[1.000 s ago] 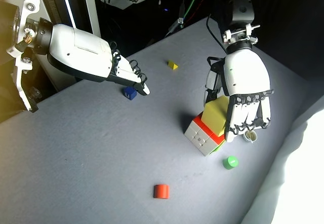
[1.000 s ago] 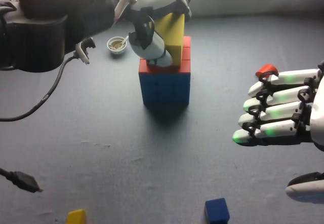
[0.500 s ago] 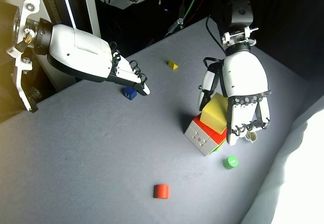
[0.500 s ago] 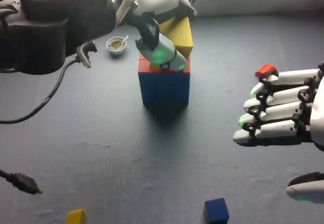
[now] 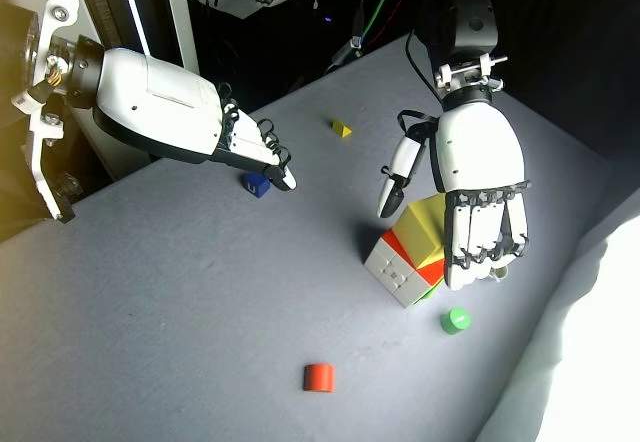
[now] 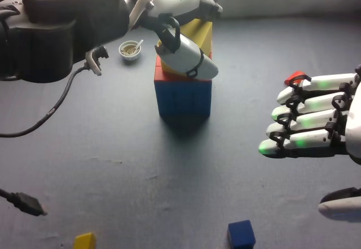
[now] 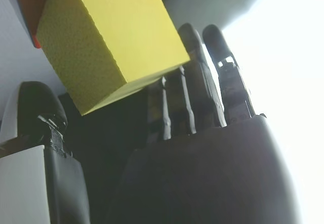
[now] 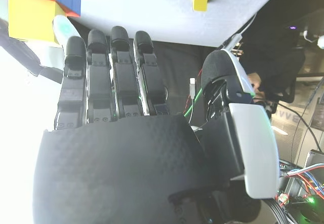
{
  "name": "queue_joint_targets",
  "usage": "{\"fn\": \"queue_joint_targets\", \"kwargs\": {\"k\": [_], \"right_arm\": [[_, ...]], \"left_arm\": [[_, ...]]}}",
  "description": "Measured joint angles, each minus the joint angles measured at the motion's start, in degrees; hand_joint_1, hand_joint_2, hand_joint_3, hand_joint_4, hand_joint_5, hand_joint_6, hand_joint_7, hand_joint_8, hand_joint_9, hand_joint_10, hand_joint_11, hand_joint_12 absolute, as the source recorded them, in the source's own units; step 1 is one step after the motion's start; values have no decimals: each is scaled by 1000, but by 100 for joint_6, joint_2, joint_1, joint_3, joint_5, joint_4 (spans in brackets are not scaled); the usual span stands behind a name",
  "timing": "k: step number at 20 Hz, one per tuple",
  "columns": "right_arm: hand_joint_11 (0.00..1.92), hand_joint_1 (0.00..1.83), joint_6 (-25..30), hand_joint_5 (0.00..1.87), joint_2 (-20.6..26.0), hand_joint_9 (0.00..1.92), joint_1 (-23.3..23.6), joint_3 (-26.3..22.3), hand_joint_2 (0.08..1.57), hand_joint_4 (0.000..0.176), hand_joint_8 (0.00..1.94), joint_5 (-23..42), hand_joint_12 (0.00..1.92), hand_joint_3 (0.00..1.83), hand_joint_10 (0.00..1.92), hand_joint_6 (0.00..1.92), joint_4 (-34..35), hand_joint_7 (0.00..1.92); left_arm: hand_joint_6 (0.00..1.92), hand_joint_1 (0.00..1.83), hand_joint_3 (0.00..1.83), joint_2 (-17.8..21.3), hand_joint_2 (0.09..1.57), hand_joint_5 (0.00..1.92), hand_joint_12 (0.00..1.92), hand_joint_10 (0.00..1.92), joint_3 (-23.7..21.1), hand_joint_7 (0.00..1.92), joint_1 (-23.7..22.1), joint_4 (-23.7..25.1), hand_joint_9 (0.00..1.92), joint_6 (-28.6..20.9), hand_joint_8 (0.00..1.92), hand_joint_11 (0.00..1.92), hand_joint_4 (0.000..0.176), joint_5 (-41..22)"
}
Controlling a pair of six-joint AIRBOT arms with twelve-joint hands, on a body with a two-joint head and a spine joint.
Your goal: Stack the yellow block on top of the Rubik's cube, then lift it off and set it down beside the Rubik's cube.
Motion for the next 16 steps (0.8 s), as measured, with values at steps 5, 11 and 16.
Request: {"fn": "queue_joint_targets", "kwargs": {"k": [5,11,16], "right_arm": [[0,69,28,313,0,262,-4,0,1327,0,2,-144,545,1,4,4,33,324],[0,52,33,289,-232,239,-72,544,1331,0,0,-221,505,0,1,2,1370,299],[0,46,31,271,-450,211,-83,1049,1334,0,4,-411,419,0,4,4,2282,270]], "left_arm": [[0,458,3,15,1066,210,789,0,22,328,-35,-61,337,11,0,0,0,-39],[0,231,0,166,841,0,172,1,15,2,-39,-129,5,20,0,0,0,-127],[0,194,0,256,699,0,1,0,15,0,-90,-151,0,20,0,2,0,-190]]}}
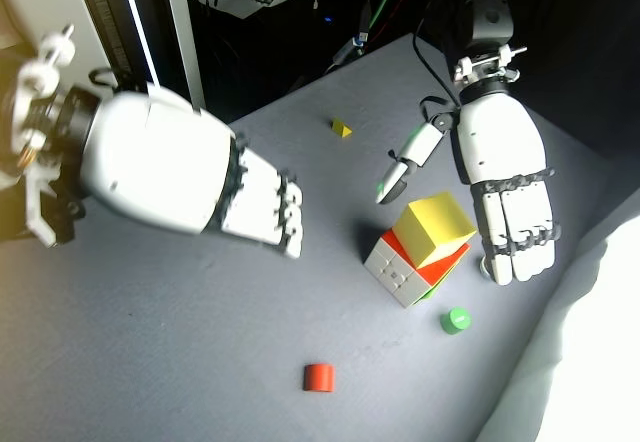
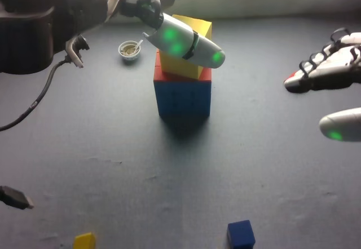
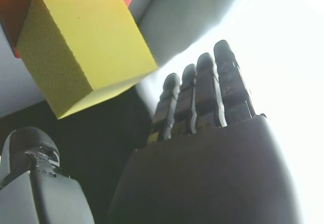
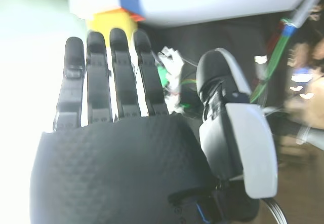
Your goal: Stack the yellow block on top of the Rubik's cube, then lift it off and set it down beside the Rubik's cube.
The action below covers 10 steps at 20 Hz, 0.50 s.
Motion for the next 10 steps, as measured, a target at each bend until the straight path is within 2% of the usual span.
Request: {"fn": "queue_joint_targets", "kwargs": {"k": [2,4,5,6,7,8,9,10], "right_arm": [[0,49,2,267,-114,209,11,138,1331,0,3,26,415,0,3,2,195,267],[0,100,0,223,-264,173,44,341,1300,0,4,44,354,0,2,2,763,219],[0,195,4,190,-332,151,63,446,1227,0,0,26,318,0,0,0,979,188],[0,278,-2,85,-387,51,81,507,1144,0,0,-15,136,0,0,0,1154,77],[0,353,-2,47,-435,19,81,542,1075,0,0,-129,64,0,0,0,1368,38],[0,353,-4,47,-450,19,83,553,1075,0,0,-170,64,0,0,0,1440,38],[0,572,-247,1,-501,0,83,551,921,0,0,-232,2,0,0,0,1801,1],[0,642,-584,0,-540,0,85,551,911,0,0,-249,0,0,0,0,2168,0]], "left_arm": [[0,176,0,39,701,0,0,0,0,0,0,-17,0,0,0,0,0,9],[0,119,0,103,682,0,6,0,0,0,0,-20,0,0,0,14,0,-4],[0,98,0,142,683,0,8,0,0,0,0,-46,0,2,0,18,0,-13],[0,102,0,181,693,0,4,0,0,0,0,-66,0,2,0,8,0,-24],[0,124,0,219,718,0,0,0,0,0,0,-66,0,2,0,1,0,-66],[0,124,0,249,718,0,0,0,0,0,0,-63,0,2,0,1,0,-63],[0,108,0,289,717,0,6,0,0,0,0,-63,0,2,0,13,0,-66],[0,110,0,326,715,0,13,0,-11,0,2,-63,0,2,0,29,0,-57]]}}
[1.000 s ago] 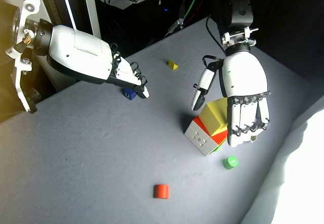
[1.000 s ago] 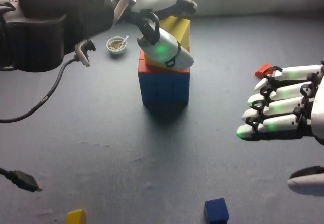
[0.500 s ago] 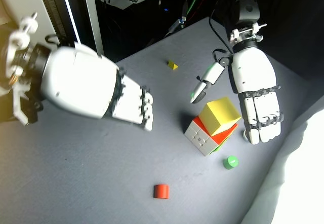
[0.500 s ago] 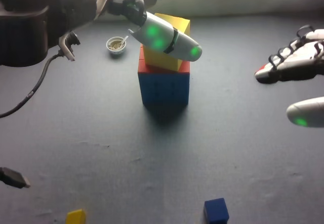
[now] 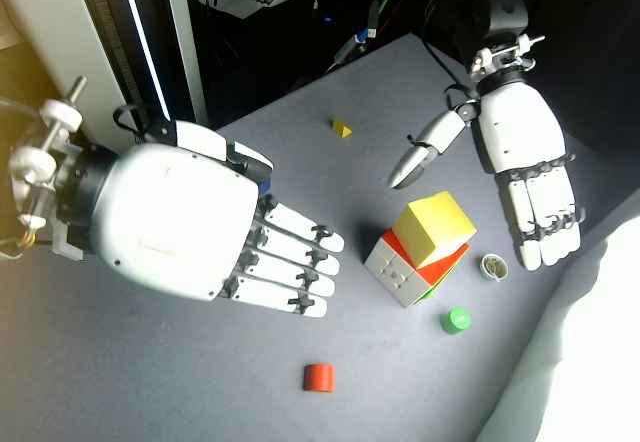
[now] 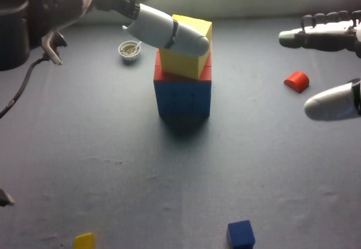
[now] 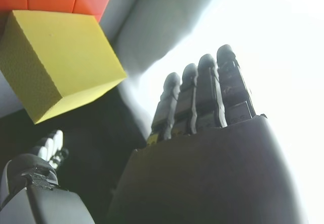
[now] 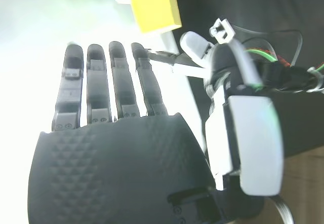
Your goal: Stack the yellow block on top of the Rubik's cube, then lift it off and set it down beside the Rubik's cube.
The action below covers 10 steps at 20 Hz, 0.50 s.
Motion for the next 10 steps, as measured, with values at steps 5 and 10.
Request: {"fn": "queue_joint_targets", "kwargs": {"k": [5,10], "right_arm": [[0,1108,-706,0,-450,0,166,240,774,0,0,-284,0,0,0,0,1161,0],[0,1329,-706,0,-1034,0,330,743,889,0,0,-850,0,23,0,0,1574,0]], "left_arm": [[0,85,3,439,731,0,7,0,-190,0,170,42,0,15,0,11,0,-46],[0,82,5,940,741,0,18,0,-546,0,531,24,1,22,0,33,0,-114]]}}
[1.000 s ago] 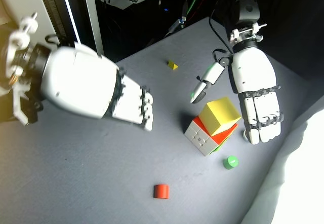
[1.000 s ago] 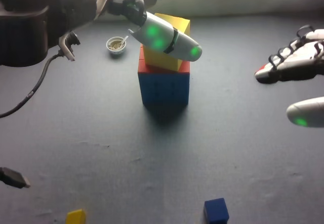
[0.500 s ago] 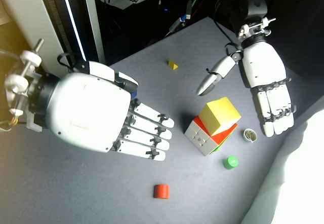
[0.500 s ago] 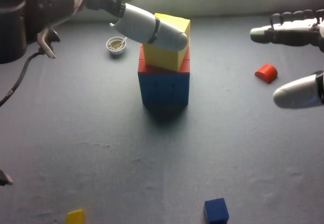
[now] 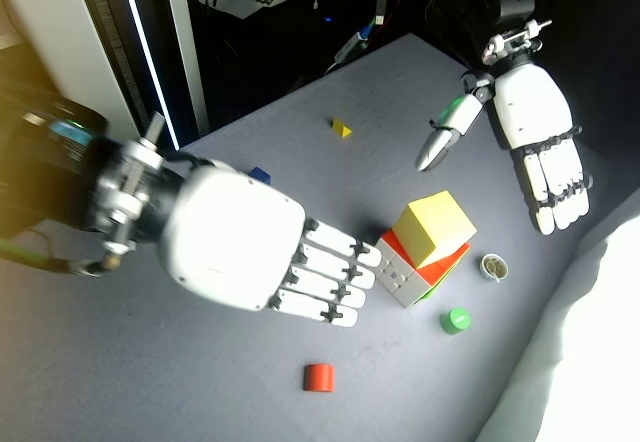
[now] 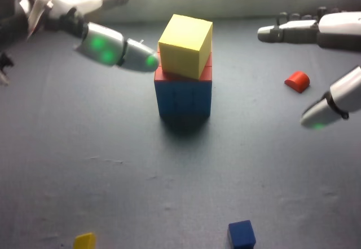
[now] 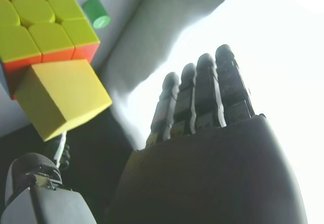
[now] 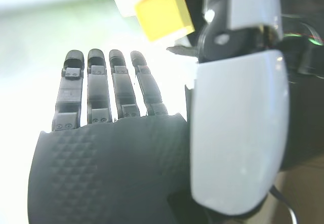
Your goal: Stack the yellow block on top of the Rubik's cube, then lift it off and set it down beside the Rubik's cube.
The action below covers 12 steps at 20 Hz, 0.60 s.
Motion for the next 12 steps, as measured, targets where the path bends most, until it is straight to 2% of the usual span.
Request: {"fn": "queue_joint_targets", "kwargs": {"k": [4,5,6,7,8,12], "right_arm": [[0,1370,2,0,-306,0,400,153,890,0,0,2,0,21,0,0,282,0],[0,1447,2,0,-428,0,474,227,895,0,0,-17,0,21,0,0,378,0],[0,1464,2,0,-562,0,570,321,919,0,0,-79,0,30,0,0,476,0],[0,1484,0,0,-682,0,693,407,924,0,0,-166,0,26,0,0,505,0],[0,1474,0,0,-778,0,787,466,932,0,0,-264,0,28,0,0,509,0],[0,1494,-2,0,-1143,0,1054,723,941,0,0,-573,0,27,0,0,610,0]], "left_arm": [[0,77,4,407,740,0,12,0,-376,0,348,70,0,-7,0,18,0,201],[0,99,7,531,747,0,10,0,-514,0,417,90,0,-26,0,11,0,273],[0,89,8,640,751,0,16,0,-627,0,529,391,0,-345,0,25,0,378],[0,99,6,754,750,0,15,0,-723,0,678,1084,0,-992,0,19,0,466],[0,128,6,852,752,0,22,3,-824,0,745,1261,7,-1204,0,34,0,503],[0,84,6,1082,757,0,25,0,-1246,0,933,1255,2,-1220,0,33,0,540]]}}
